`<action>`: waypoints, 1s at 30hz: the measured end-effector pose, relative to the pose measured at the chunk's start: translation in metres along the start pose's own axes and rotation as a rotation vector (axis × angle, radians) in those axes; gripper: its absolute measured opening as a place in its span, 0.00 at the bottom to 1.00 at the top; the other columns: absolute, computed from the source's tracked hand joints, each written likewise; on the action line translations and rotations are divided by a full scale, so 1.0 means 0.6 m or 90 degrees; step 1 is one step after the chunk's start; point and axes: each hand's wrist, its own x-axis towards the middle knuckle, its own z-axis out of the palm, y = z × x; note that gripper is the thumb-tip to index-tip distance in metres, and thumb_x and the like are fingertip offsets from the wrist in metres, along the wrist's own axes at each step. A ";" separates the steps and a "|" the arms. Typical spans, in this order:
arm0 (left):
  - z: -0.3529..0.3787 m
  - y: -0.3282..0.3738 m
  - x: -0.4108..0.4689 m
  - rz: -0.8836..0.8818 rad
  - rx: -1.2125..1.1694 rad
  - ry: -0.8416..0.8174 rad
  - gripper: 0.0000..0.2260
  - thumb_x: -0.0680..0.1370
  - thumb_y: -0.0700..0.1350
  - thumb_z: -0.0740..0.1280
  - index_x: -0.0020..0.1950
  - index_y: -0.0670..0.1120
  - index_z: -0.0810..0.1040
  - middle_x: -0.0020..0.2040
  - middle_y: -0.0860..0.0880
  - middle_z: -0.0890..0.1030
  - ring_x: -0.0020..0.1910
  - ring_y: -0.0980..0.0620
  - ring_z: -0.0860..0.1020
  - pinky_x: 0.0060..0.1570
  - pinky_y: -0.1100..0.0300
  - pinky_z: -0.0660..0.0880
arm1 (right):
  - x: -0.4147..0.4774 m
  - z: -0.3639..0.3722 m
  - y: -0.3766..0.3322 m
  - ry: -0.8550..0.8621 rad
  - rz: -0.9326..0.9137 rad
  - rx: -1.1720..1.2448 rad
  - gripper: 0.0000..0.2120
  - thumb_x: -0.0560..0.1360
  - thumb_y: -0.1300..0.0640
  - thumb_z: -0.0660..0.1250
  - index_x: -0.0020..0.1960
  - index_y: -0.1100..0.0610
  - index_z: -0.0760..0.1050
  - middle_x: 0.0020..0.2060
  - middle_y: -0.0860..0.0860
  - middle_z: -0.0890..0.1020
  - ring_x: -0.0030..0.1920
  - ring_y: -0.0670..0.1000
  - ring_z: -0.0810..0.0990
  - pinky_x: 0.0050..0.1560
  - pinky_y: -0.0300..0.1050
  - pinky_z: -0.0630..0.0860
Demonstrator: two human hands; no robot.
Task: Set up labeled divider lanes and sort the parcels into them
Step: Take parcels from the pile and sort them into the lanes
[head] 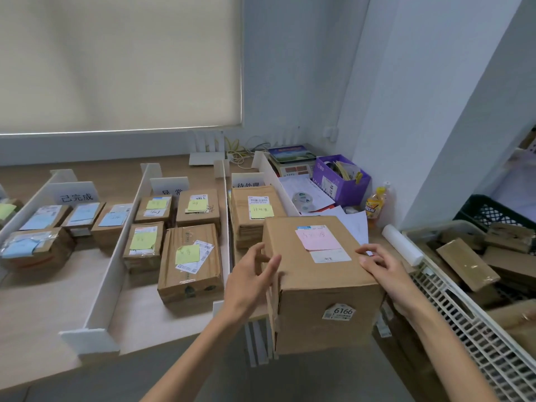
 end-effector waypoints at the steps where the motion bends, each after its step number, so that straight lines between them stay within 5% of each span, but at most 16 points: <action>1: 0.001 0.014 0.004 -0.009 -0.036 -0.024 0.19 0.75 0.63 0.63 0.61 0.55 0.72 0.51 0.54 0.77 0.48 0.54 0.79 0.51 0.56 0.77 | -0.002 -0.005 -0.010 0.012 -0.024 -0.010 0.06 0.78 0.58 0.64 0.53 0.51 0.76 0.46 0.55 0.79 0.46 0.50 0.77 0.41 0.38 0.72; 3: 0.000 0.041 0.012 -0.003 -0.062 -0.111 0.11 0.78 0.53 0.64 0.59 0.56 0.72 0.54 0.49 0.70 0.52 0.54 0.73 0.54 0.63 0.72 | -0.001 -0.013 -0.030 0.043 -0.069 -0.029 0.07 0.77 0.60 0.64 0.53 0.52 0.76 0.45 0.54 0.79 0.44 0.48 0.77 0.40 0.37 0.71; 7: -0.003 0.073 0.042 0.014 -0.199 -0.156 0.29 0.76 0.56 0.65 0.75 0.56 0.58 0.64 0.48 0.64 0.64 0.51 0.69 0.66 0.53 0.69 | 0.011 -0.022 -0.061 0.091 -0.121 -0.012 0.07 0.78 0.58 0.63 0.55 0.53 0.75 0.48 0.51 0.77 0.44 0.45 0.76 0.40 0.36 0.72; 11: -0.010 0.101 0.082 0.000 -0.354 -0.177 0.29 0.77 0.49 0.67 0.72 0.59 0.55 0.65 0.52 0.71 0.59 0.53 0.75 0.51 0.60 0.77 | 0.032 -0.006 -0.089 0.123 -0.186 0.050 0.07 0.78 0.58 0.63 0.54 0.49 0.74 0.51 0.46 0.77 0.48 0.45 0.76 0.44 0.37 0.73; 14: -0.021 0.110 0.114 -0.109 -0.414 -0.134 0.28 0.73 0.49 0.72 0.69 0.51 0.64 0.58 0.48 0.79 0.51 0.51 0.80 0.37 0.63 0.78 | 0.066 0.016 -0.107 0.140 -0.242 0.042 0.08 0.78 0.59 0.64 0.55 0.50 0.74 0.52 0.41 0.77 0.53 0.45 0.76 0.49 0.38 0.73; 18: -0.060 0.099 0.174 -0.165 -0.435 -0.128 0.30 0.69 0.53 0.75 0.67 0.51 0.69 0.57 0.48 0.81 0.54 0.47 0.81 0.43 0.55 0.79 | 0.121 0.055 -0.125 0.116 -0.289 0.053 0.09 0.77 0.58 0.64 0.56 0.49 0.73 0.52 0.38 0.77 0.56 0.46 0.75 0.47 0.31 0.73; 24: -0.124 0.096 0.285 -0.104 -0.469 0.024 0.22 0.74 0.45 0.71 0.66 0.44 0.71 0.56 0.44 0.81 0.46 0.50 0.81 0.38 0.60 0.79 | 0.240 0.121 -0.195 0.034 -0.326 0.125 0.18 0.77 0.59 0.64 0.66 0.51 0.66 0.59 0.46 0.74 0.57 0.46 0.75 0.46 0.32 0.76; 30: -0.200 0.090 0.422 -0.071 -0.450 0.149 0.19 0.75 0.45 0.69 0.64 0.43 0.71 0.53 0.46 0.80 0.43 0.53 0.79 0.37 0.61 0.77 | 0.416 0.189 -0.256 0.035 -0.280 0.220 0.15 0.80 0.55 0.59 0.67 0.52 0.66 0.62 0.51 0.73 0.59 0.47 0.74 0.51 0.30 0.74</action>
